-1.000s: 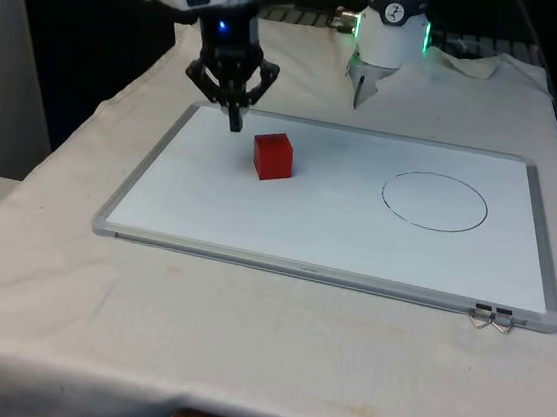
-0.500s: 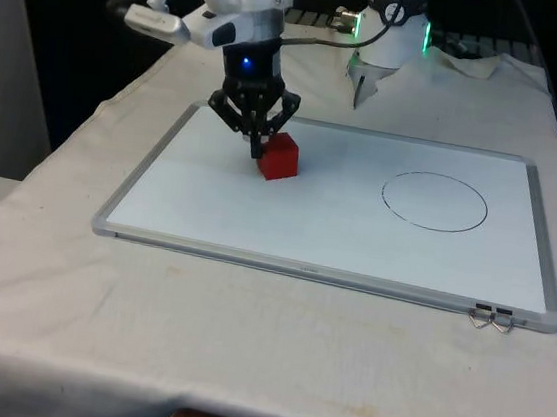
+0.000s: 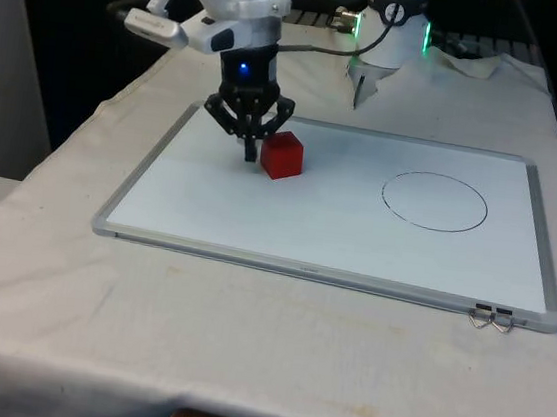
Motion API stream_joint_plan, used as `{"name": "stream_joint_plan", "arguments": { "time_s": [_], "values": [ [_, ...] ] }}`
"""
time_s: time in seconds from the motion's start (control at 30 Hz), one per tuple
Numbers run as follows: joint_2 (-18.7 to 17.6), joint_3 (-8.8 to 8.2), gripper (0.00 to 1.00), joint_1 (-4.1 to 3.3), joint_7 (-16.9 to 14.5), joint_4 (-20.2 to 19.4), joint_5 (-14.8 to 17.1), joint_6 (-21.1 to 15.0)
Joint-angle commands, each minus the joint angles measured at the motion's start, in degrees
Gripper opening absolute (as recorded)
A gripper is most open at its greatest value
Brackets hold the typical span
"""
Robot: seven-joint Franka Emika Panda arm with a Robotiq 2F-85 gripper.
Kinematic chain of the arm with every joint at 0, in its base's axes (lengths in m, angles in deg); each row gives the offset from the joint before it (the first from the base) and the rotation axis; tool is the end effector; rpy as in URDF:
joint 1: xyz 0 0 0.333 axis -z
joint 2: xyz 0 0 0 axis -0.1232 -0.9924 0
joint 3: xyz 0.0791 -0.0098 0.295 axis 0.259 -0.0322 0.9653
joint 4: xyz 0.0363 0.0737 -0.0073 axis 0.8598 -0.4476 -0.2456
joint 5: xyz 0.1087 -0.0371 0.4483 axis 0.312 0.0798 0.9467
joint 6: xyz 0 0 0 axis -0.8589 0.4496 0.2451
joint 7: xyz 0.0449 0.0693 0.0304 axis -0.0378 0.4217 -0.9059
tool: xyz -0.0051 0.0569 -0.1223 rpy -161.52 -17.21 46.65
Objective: Push the cube into the marked area.
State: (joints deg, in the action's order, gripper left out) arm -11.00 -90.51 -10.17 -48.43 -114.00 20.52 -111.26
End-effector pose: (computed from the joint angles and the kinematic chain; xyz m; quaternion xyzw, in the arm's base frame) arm 0.5814 -0.1918 0.1109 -0.9983 -0.0533 -0.0111 0.0228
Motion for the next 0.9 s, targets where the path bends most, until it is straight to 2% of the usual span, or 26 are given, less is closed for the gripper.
{"name": "stream_joint_plan", "arguments": {
  "time_s": [0.0, 0.13, 0.17, 0.2, 0.23, 0.53, 0.73, 0.77, 0.8, 0.87],
  "values": [
    [-0.8, 0.06, 0.0, 0.57, -0.86, 0.52, 0.4, -0.74],
    [-2.29, -0.86, 0.0, 0.8, -1.78, 1.32, 0.4, -1.43],
    [-2.01, -1.2, 0.0, 0.29, -1.2, 1.09, 0.0, -0.86],
    [-2.64, -1.03, 0.0, 0.86, -1.95, 1.49, 0.4, -1.49],
    [-3.32, -1.49, 0.0, 0.92, -2.18, 1.95, 0.34, -1.6],
    [-4.81, -3.38, 0.0, 0.74, -1.89, 2.98, 0.0, -1.6],
    [-2.46, -4.87, 0.0, 0.23, -1.95, 1.32, -0.52, -0.74],
    [-3.72, -4.41, 0.0, 0.57, -1.95, 2.41, -0.06, -0.8],
    [-1.89, -5.04, 0.0, 0.23, -2.01, 0.92, -0.63, -0.57],
    [0.0, -5.21, 0.0, 0.11, -2.18, -0.69, -0.86, -0.23]
  ]
}}
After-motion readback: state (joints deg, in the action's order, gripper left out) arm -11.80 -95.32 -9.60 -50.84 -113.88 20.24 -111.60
